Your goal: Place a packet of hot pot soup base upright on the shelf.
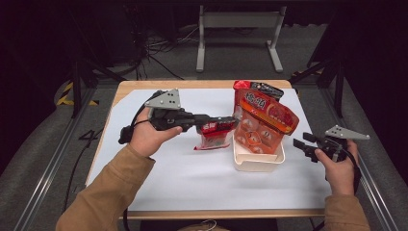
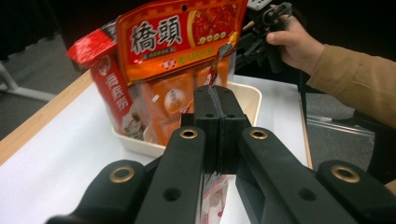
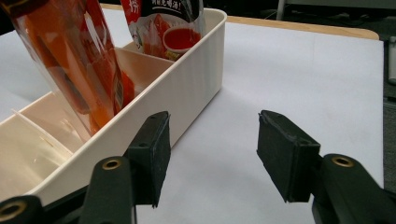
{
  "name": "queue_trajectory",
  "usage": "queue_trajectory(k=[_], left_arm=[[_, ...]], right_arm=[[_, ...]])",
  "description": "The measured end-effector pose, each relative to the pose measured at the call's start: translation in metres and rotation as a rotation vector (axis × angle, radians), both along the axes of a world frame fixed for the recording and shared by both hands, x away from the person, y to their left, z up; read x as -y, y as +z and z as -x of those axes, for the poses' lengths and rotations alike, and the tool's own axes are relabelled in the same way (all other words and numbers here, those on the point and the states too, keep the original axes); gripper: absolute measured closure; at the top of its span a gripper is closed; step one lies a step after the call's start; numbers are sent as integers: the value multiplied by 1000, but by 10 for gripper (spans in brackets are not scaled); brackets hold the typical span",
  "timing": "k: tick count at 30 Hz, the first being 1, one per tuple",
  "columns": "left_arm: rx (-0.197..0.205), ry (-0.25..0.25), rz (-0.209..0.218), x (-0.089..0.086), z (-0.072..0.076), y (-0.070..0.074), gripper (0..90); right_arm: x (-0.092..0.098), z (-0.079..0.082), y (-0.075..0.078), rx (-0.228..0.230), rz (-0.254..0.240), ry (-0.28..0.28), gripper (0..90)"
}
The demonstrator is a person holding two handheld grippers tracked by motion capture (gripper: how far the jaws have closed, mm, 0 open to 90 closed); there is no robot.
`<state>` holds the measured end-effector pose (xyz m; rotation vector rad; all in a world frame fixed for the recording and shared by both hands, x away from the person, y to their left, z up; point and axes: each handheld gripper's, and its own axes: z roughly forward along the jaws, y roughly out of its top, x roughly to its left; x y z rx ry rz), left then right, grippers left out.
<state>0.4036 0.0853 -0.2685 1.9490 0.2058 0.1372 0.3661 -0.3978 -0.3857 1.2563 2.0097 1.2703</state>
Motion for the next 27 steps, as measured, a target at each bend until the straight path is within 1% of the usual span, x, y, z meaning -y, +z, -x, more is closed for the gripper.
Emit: queue_trajectory(k=[2,4,10,13,15,18,22,27], left_arm=[[10,-17,2,6,1,3,900],[8,-23,4,9,2,4,900],[31,-63,10,25,4,8,900],[35,-75,15,34,6,9,900],[40,-80,13,36,6,10,900],[55,-97,16,46,7,12,900],[62,-108,22,53,6,13,900],[74,-108,28,63,3,11,900]], right_arm=[[0,-1,0,0,1,2,444],[0,-1,0,-1,1,0,443],[1,0,0,3,-1,4,443],[1,0,1,7,0,5,444],[1,0,1,6,-1,4,443],[2,0,1,8,-5,5,443],[2,0,1,10,-6,7,443],[3,0,1,10,-8,5,444]])
